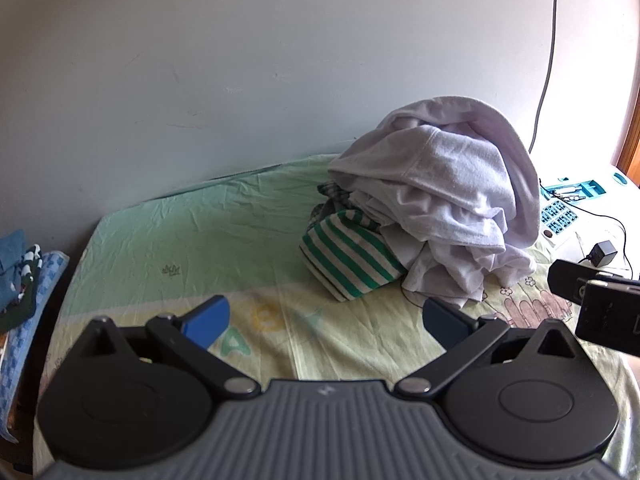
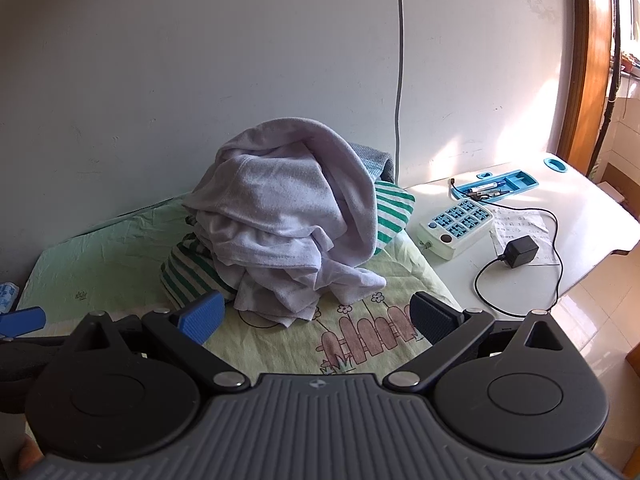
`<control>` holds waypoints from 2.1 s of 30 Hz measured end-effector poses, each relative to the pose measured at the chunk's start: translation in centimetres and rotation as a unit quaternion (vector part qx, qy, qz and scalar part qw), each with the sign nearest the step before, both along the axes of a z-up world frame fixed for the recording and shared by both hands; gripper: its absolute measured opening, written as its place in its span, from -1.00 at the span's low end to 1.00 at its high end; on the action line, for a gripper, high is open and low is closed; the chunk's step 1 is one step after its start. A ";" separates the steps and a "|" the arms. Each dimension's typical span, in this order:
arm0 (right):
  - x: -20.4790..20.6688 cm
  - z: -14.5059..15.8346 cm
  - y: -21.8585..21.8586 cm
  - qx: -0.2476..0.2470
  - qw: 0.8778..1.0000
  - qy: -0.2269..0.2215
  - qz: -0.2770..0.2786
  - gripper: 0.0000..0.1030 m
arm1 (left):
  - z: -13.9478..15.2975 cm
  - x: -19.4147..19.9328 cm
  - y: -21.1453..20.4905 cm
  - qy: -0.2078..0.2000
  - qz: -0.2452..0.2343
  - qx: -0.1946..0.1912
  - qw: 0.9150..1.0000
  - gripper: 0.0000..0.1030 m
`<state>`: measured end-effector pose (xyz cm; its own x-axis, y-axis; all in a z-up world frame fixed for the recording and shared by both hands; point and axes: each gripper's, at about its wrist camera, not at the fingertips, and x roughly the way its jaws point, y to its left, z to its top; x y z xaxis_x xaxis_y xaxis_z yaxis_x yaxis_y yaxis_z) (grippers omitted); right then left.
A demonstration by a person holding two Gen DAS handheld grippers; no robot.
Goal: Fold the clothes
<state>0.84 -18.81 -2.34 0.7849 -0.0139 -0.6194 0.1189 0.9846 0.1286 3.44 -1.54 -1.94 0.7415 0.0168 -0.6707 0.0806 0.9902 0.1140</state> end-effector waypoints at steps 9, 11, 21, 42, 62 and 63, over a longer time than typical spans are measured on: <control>5.2 -1.4 -1.5 -0.020 0.998 0.012 0.050 0.90 | -1.3 6.3 -1.5 0.003 -0.020 0.025 0.999 0.99; 6.3 -1.0 -1.9 -0.026 0.998 -0.014 0.057 0.87 | -1.5 8.1 -1.9 0.007 -0.030 0.017 0.999 0.99; 17.0 -0.1 -4.7 -0.028 0.995 -0.052 0.085 0.81 | -2.8 16.0 -4.9 0.050 -0.013 0.008 0.999 0.99; 20.6 -2.4 -4.8 -0.019 0.994 -0.058 0.095 -0.90 | -3.7 16.5 -6.9 0.038 0.021 0.014 0.999 0.96; 15.9 0.4 -7.1 -0.007 0.990 -0.111 0.081 -0.94 | -3.8 15.7 -7.7 0.040 -0.001 0.011 0.999 0.33; 15.7 0.4 -7.2 -0.009 0.990 -0.114 0.082 -0.94 | -3.8 15.7 -7.8 0.041 -0.004 0.008 0.999 0.18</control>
<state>16.53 -25.99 -1.96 0.8966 0.1150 -0.4276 -0.0721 0.9907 0.1153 19.12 -9.30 -5.74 0.6842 0.0234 -0.7289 0.0975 0.9876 0.1232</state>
